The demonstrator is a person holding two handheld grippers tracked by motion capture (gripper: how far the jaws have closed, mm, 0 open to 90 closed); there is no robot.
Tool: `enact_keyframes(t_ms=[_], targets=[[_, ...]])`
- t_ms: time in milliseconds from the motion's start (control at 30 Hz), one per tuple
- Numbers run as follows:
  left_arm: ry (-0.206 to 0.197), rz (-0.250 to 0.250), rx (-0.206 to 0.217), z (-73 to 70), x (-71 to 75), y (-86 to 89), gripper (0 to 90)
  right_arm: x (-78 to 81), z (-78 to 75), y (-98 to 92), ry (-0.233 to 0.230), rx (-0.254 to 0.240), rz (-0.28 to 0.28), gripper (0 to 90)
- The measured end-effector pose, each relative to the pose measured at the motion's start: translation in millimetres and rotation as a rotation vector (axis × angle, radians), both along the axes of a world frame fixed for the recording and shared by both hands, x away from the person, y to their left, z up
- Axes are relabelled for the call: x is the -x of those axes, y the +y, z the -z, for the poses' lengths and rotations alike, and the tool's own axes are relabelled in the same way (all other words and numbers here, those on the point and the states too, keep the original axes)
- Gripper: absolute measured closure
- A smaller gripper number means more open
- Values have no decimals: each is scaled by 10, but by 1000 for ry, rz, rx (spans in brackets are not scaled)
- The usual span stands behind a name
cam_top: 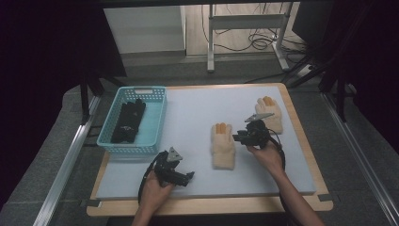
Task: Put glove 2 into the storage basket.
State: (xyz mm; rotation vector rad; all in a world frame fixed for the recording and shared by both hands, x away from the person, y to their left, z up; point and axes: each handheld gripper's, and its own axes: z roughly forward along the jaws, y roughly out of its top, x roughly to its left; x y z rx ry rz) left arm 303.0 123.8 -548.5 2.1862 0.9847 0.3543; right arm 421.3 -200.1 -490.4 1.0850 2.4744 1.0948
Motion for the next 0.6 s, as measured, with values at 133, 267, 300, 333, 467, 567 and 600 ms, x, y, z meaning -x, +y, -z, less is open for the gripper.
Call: enact_keyframes(t_ms=[133, 267, 300, 333, 467, 567, 600], targets=[[2, -3, 2, 1, 2, -2, 16, -64, 54, -102, 12, 2, 18, 687], [2, -2, 2, 0, 2, -1, 16, -118, 41, -234, -5, 16, 49, 686], [1, -2, 2, 0, 1, -1, 16, -137, 32, -280, -14, 13, 60, 686], [2, -2, 2, 1, 1, -1, 16, -155, 17, -333, -16, 10, 73, 685], [2, -2, 2, 1, 1, -1, 16, -226, -46, -557, -30, 8, 129, 688], [1, -2, 2, 0, 1, -1, 15, -288, -85, -729, -40, 4, 174, 696], [2, -3, 3, 1, 1, -2, 16, -308, -97, -787, -40, 3, 190, 696]])
